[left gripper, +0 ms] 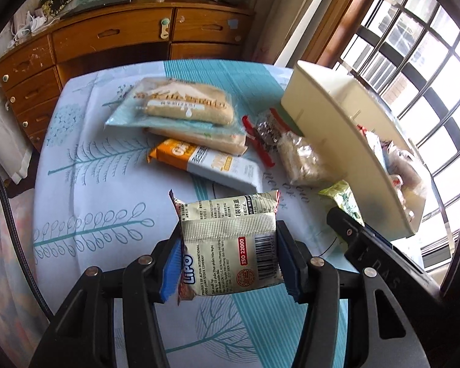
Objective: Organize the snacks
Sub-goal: 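Close the right gripper on the yellow-green packet while the left lifts the LIPO packet, then carry both packets over the white tray and open both grippers to drop them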
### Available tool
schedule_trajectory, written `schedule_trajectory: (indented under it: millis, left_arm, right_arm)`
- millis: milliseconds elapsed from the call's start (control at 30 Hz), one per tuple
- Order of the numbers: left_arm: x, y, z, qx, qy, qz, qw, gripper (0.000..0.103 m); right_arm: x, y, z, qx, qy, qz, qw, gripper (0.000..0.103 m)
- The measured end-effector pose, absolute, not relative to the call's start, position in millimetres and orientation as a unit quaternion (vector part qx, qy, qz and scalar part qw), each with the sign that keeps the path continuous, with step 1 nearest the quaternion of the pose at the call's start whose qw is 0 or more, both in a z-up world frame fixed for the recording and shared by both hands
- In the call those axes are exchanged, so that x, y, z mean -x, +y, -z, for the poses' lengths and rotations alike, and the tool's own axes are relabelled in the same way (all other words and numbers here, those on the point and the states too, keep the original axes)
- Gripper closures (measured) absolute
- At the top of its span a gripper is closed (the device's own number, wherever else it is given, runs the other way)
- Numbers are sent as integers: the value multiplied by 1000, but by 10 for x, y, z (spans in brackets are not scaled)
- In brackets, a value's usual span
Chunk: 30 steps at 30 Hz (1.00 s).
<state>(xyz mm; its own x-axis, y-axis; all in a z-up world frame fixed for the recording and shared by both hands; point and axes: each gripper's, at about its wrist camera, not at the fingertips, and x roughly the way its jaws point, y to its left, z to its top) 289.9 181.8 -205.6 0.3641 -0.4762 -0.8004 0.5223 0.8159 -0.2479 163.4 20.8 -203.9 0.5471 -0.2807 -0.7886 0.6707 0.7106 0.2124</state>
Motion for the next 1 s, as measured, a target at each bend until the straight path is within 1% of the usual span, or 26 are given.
schedule_trajectory:
  millis: [400, 633, 1000]
  left_arm:
    - [-2832, 1507, 1498, 10, 434, 290, 853, 50]
    - [-2748, 1257, 1246, 35, 409, 283, 867, 50]
    - [-2593, 754, 1068, 64, 379, 280, 880, 50]
  right_arm:
    - [-1539, 81, 1628, -250, 384, 189, 868, 53]
    - [-1451, -143, 1411, -238, 399, 149, 873, 53]
    - [-1291, -642, 1256, -217, 405, 103, 882, 53]
